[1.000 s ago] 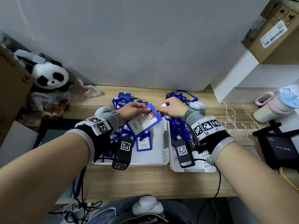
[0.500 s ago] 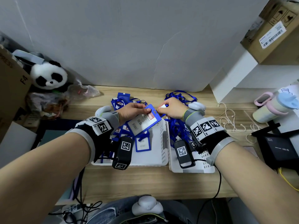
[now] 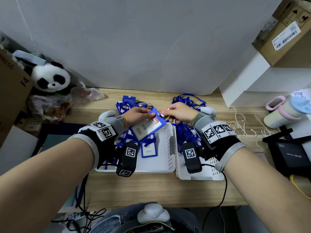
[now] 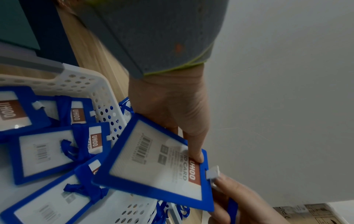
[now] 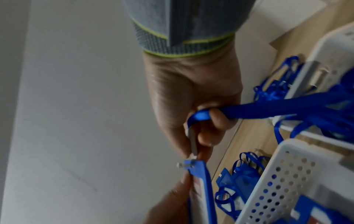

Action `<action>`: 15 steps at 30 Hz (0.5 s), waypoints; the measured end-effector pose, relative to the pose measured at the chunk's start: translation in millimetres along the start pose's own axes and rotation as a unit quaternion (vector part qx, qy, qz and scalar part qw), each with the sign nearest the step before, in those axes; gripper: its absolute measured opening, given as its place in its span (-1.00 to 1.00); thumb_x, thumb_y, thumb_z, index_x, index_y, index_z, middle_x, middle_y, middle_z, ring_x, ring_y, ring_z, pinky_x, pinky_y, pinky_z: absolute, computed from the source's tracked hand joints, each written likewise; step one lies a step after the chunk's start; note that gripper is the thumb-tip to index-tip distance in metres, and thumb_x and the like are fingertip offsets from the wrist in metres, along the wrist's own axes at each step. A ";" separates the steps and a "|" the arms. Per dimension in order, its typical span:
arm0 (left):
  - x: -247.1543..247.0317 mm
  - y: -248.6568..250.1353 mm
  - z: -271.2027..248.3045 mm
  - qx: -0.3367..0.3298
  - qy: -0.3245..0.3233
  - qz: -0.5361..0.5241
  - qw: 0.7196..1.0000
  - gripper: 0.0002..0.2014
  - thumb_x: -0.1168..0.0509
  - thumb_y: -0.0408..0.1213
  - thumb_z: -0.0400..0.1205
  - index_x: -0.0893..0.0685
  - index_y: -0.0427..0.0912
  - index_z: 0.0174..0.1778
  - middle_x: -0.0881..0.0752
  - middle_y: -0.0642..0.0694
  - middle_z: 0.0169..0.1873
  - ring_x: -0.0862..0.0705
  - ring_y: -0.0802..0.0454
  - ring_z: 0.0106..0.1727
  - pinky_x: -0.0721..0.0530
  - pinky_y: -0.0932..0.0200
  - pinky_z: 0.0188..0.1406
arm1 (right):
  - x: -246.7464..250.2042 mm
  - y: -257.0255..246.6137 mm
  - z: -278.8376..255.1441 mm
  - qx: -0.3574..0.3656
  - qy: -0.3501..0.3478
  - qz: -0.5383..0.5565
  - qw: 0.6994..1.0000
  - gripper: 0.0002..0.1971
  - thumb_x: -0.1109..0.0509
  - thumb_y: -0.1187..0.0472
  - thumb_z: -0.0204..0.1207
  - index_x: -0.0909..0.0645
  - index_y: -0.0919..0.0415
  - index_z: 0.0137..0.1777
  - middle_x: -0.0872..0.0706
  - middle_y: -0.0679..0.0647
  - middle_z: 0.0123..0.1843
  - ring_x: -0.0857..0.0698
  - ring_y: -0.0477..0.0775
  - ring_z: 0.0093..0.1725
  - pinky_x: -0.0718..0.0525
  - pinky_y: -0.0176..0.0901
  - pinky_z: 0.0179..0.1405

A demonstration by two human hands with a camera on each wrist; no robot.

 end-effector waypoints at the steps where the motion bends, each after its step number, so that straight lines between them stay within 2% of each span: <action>1: 1.3 -0.9 0.4 0.003 0.007 0.003 1.000 -0.95 -0.34 -0.14 0.60 -0.69 0.00 -0.11 -0.74 -0.06 -0.17 -0.70 0.04 -0.24 -0.67 0.21 -0.21 | -0.9 0.5 -0.3 -0.001 -0.013 0.025 1.000 -0.80 -0.39 0.22 0.55 -0.70 0.33 0.06 -0.63 -0.07 -0.47 -0.48 -0.21 -0.57 -0.33 -0.44 -0.68; 4: 2.8 -0.3 0.7 -0.007 0.019 0.038 0.999 -0.90 -0.32 -0.13 0.61 -0.68 -0.02 -0.03 -0.73 -0.05 -0.16 -0.68 0.04 -0.25 -0.63 0.24 -0.27 | -4.7 0.4 -3.1 0.004 -0.042 -0.001 0.999 -0.76 -0.53 0.16 0.41 -0.70 0.19 0.06 -0.60 -0.15 -0.48 -0.47 -0.19 -0.48 -0.38 -0.39 -0.55; 7: 0.7 2.2 1.0 -0.015 0.026 0.068 0.997 -0.89 -0.31 -0.13 0.62 -0.67 -0.04 -0.01 -0.70 0.02 -0.24 -0.65 0.11 -0.30 -0.55 0.31 -0.36 | -10.0 -0.9 -2.3 0.019 -0.007 -0.086 0.996 -0.67 -0.59 0.04 0.33 -0.67 0.15 0.03 -0.58 -0.12 -0.33 -0.50 -0.19 -0.36 -0.46 -0.46 -0.44; 9: 0.0 2.9 1.8 -0.018 0.031 0.081 0.996 -0.84 -0.30 -0.13 0.62 -0.67 -0.06 0.05 -0.69 0.04 -0.24 -0.65 0.14 -0.30 -0.54 0.33 -0.39 | -10.8 -1.6 1.3 0.029 0.026 -0.109 0.993 -0.66 -0.56 -0.03 0.35 -0.68 0.16 0.01 -0.62 -0.04 -0.24 -0.53 -0.13 -0.29 -0.49 -0.36 -0.28; 10: -0.1 2.9 2.3 -0.019 0.030 0.081 0.996 -0.85 -0.30 -0.12 0.62 -0.67 -0.06 0.03 -0.70 0.04 -0.22 -0.66 0.15 -0.30 -0.55 0.35 -0.41 | -10.3 -1.2 3.4 0.028 0.035 -0.103 0.994 -0.71 -0.53 -0.02 0.39 -0.70 0.16 -0.02 -0.66 0.06 -0.20 -0.54 -0.08 -0.27 -0.50 -0.28 -0.23; 12: 1.5 3.1 0.9 -0.019 0.028 0.073 0.997 -0.94 -0.31 -0.13 0.61 -0.66 0.01 -0.09 -0.71 0.05 -0.23 -0.68 0.16 -0.31 -0.59 0.39 -0.45 | -8.4 -0.5 6.8 0.018 0.041 -0.075 0.996 -0.87 -0.47 0.10 0.46 -0.72 0.13 -0.07 -0.73 0.28 -0.11 -0.57 0.00 -0.24 -0.52 -0.21 -0.27; 13: 2.4 3.5 -0.4 -0.021 0.027 0.070 0.997 -0.96 -0.32 -0.13 0.61 -0.65 0.04 -0.15 -0.72 0.05 -0.24 -0.69 0.15 -0.31 -0.61 0.38 -0.43 | -7.0 -0.4 7.0 0.018 0.039 -0.061 0.997 -0.90 -0.46 0.16 0.48 -0.73 0.13 -0.06 -0.74 0.27 -0.12 -0.58 0.01 -0.22 -0.54 -0.25 -0.33; 15: 4.5 2.8 -0.7 -0.025 0.024 0.057 0.998 -0.95 -0.33 -0.15 0.61 -0.65 0.03 -0.16 -0.74 -0.01 -0.19 -0.71 0.10 -0.27 -0.68 0.29 -0.29 | -4.6 -0.4 5.9 0.025 0.035 -0.031 0.999 -0.87 -0.47 0.24 0.47 -0.74 0.21 0.00 -0.70 0.10 -0.25 -0.60 -0.03 -0.25 -0.56 -0.38 -0.43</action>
Point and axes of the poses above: each hand's wrist, its own z-axis towards the middle knuckle, its own x-axis out of the back of the hand, y = z × x, the point moved 3 cm from there along z, towards the middle knuckle
